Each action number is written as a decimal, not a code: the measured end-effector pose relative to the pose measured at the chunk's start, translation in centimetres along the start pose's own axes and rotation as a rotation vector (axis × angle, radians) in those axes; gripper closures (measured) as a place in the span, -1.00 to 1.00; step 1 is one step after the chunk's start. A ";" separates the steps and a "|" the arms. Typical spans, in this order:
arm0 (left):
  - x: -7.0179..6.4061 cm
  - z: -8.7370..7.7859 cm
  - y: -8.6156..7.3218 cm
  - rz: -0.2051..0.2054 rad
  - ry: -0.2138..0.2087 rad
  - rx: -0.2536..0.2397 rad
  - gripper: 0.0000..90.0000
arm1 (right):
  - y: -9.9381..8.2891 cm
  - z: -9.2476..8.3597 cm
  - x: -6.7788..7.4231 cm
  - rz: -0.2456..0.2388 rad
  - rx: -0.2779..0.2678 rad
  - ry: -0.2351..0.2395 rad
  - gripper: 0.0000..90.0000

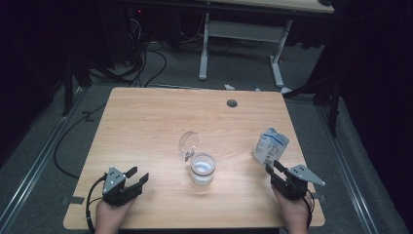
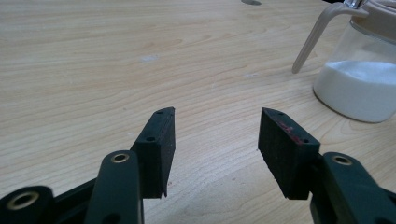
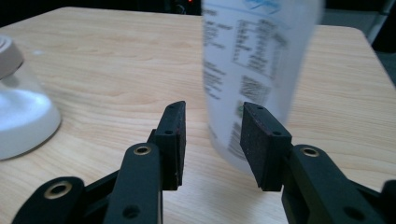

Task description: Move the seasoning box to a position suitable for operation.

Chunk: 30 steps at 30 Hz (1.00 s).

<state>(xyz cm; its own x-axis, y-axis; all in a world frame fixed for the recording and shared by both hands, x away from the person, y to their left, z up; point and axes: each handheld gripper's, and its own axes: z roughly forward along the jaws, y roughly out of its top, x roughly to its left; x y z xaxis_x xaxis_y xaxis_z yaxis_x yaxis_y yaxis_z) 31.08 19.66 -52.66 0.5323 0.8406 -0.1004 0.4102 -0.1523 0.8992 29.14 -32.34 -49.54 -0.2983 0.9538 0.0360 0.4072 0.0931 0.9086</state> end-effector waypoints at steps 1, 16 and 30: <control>-0.1 0.0 0.0 0.003 0.002 0.002 0.07 | 0.0 0.2 0.3 -0.012 0.006 0.010 0.37; -2.7 1.6 0.3 0.010 -0.076 0.031 0.27 | 0.2 4.4 5.5 -0.111 0.083 0.139 0.47; -5.2 3.6 3.6 -0.021 -0.122 -0.008 0.62 | 0.0 5.9 10.2 -0.210 0.109 0.199 1.00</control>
<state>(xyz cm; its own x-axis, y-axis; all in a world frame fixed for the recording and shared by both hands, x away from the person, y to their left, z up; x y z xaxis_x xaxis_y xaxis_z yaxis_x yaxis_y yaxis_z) 32.47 12.91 -50.39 0.6101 0.7738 -0.1704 0.4167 -0.1304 0.8996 31.22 -20.90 -51.61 -0.5445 0.8368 -0.0573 0.4057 0.3226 0.8552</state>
